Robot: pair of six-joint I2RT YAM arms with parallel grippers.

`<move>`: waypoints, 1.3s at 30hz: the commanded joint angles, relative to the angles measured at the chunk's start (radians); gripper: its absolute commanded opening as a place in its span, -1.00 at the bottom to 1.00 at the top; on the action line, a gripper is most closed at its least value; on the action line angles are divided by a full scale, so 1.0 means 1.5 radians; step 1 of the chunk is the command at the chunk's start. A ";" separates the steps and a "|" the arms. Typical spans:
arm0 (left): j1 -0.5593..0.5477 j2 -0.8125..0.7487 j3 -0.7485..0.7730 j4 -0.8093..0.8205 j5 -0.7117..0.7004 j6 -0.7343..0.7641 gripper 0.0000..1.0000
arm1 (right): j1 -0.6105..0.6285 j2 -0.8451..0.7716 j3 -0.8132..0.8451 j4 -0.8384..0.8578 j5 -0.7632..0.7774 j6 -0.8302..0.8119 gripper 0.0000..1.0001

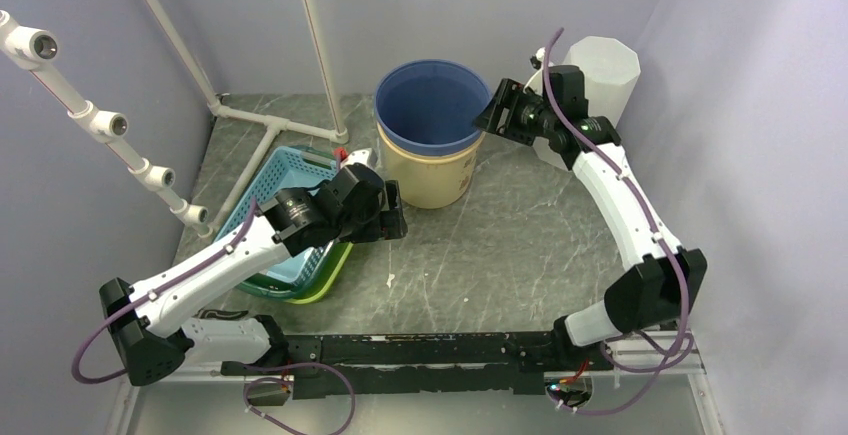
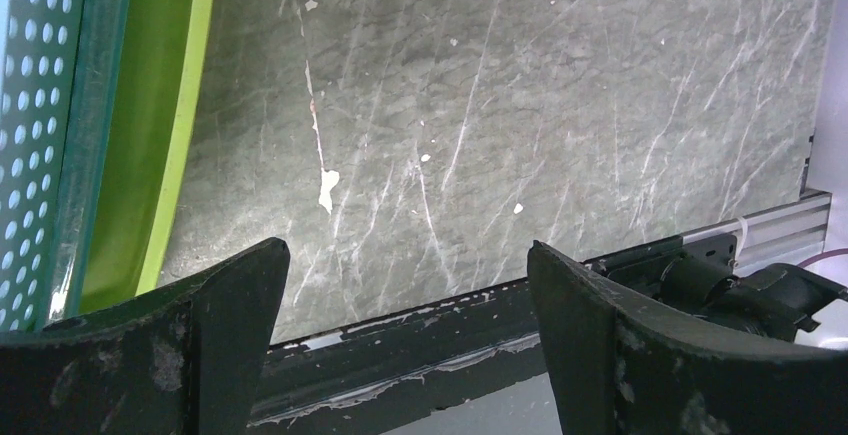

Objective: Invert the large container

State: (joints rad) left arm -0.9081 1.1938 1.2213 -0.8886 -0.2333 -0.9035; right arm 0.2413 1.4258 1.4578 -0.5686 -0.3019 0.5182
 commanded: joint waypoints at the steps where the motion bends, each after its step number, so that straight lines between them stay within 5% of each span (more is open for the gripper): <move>1: 0.003 0.008 0.009 -0.009 0.003 -0.002 0.90 | 0.001 0.031 0.044 0.014 -0.021 0.027 0.35; 17: 0.003 -0.012 0.029 -0.031 -0.031 0.000 0.90 | -0.014 -0.014 0.016 0.016 0.002 0.054 -1.00; 30: 0.002 -0.155 -0.032 0.005 -0.120 -0.030 0.89 | -0.111 -0.190 -0.116 -0.088 -0.060 -0.001 -1.00; 39: 0.003 -0.128 0.034 0.086 -0.043 0.023 0.89 | -0.113 -0.243 -0.106 -0.183 -0.116 -0.061 -1.00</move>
State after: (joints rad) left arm -0.9066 0.9680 1.1900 -0.8650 -0.3584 -0.9192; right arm 0.0689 1.0973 1.2797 -0.7925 -0.3820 0.4686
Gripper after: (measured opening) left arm 0.948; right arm 0.056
